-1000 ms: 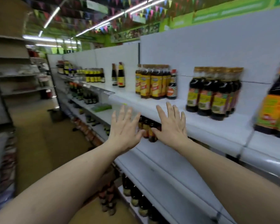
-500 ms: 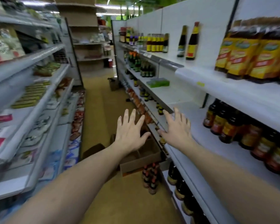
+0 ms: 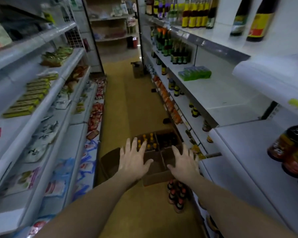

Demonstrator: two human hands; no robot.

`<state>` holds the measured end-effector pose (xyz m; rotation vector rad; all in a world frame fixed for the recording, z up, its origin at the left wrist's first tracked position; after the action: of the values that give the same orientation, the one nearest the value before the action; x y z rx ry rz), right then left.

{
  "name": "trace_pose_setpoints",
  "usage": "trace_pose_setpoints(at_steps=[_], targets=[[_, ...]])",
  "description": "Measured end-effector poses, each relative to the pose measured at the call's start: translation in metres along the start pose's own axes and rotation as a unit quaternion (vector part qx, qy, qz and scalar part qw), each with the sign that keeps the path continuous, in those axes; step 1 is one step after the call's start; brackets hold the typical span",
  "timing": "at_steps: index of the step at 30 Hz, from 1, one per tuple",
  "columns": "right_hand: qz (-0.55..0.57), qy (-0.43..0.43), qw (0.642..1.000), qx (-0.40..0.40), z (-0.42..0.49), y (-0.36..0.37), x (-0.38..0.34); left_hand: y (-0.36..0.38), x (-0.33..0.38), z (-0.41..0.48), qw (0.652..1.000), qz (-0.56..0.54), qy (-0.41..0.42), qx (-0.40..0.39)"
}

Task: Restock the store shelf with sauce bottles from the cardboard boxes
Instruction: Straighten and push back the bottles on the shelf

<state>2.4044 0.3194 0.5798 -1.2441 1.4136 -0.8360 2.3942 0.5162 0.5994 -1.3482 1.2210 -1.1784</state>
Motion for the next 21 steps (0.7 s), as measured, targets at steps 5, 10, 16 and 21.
trace_pose_setpoints(at_steps=[5, 10, 16, 21], targets=[[-0.004, 0.03, 0.999, -0.039, 0.076, 0.02, -0.015, 0.014, -0.03, 0.076, 0.999, -0.01, 0.032, -0.022], [0.001, 0.071, 0.996, -0.047, 0.148, 0.03, -0.044, 0.025, -0.067, 0.164, 0.996, -0.019, 0.068, -0.063], [0.022, 0.13, 0.99, -0.05, 0.22, 0.024, -0.082, 0.025, -0.104, 0.247, 0.988, -0.005, 0.11, -0.107], [0.053, 0.155, 0.984, -0.067, 0.258, 0.033, -0.087, 0.041, -0.118, 0.299, 0.982, -0.012, 0.119, -0.145]])
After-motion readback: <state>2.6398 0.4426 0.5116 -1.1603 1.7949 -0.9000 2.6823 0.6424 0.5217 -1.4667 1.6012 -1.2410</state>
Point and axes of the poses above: each hand's wrist, its own z-axis towards the middle knuckle, its own y-axis out of the palm, x = y × z, the point moved 4 cm from there along z, towards the middle knuckle, and after that the axes turned 3 degrees about -y, right-handed, at the moved point
